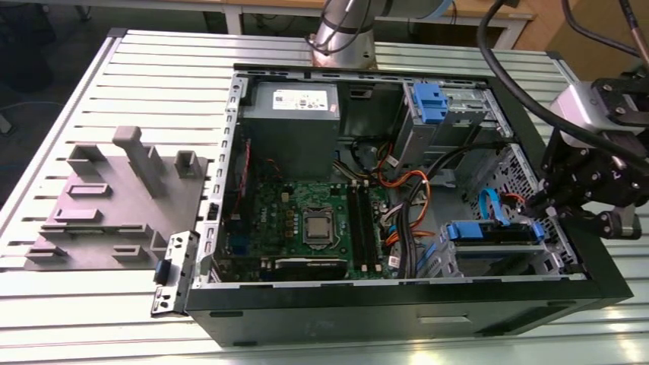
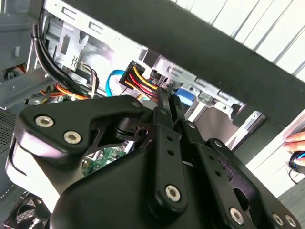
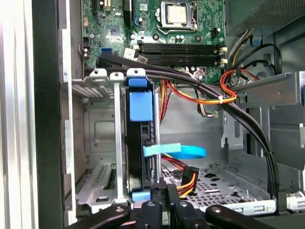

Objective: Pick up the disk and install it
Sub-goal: 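Insert the second disk wire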

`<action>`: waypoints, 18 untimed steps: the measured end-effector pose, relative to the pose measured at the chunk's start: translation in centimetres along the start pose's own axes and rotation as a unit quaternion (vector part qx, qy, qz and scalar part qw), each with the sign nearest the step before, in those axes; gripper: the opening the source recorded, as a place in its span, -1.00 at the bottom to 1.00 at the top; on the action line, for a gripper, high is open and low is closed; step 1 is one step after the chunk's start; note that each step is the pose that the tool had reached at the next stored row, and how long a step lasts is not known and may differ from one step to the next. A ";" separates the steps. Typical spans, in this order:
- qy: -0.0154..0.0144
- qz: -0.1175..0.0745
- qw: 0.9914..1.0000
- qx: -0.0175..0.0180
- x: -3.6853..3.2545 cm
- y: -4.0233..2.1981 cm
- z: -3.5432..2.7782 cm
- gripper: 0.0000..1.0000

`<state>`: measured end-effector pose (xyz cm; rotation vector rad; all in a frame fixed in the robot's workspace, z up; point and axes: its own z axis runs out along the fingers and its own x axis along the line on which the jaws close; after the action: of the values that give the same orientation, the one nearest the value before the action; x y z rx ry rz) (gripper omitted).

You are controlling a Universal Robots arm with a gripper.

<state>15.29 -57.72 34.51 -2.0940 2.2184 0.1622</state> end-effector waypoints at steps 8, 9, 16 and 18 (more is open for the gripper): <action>0.005 0.000 1.000 0.002 0.09 1.04 0.03 -0.67; 0.007 0.000 1.000 0.002 0.10 1.04 0.05 -0.67; 0.012 0.000 1.000 0.003 0.35 1.02 0.30 -0.67; 0.012 0.000 1.000 0.003 0.38 1.02 0.38 -0.67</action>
<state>14.25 -57.98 34.10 -2.1048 2.2295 0.1311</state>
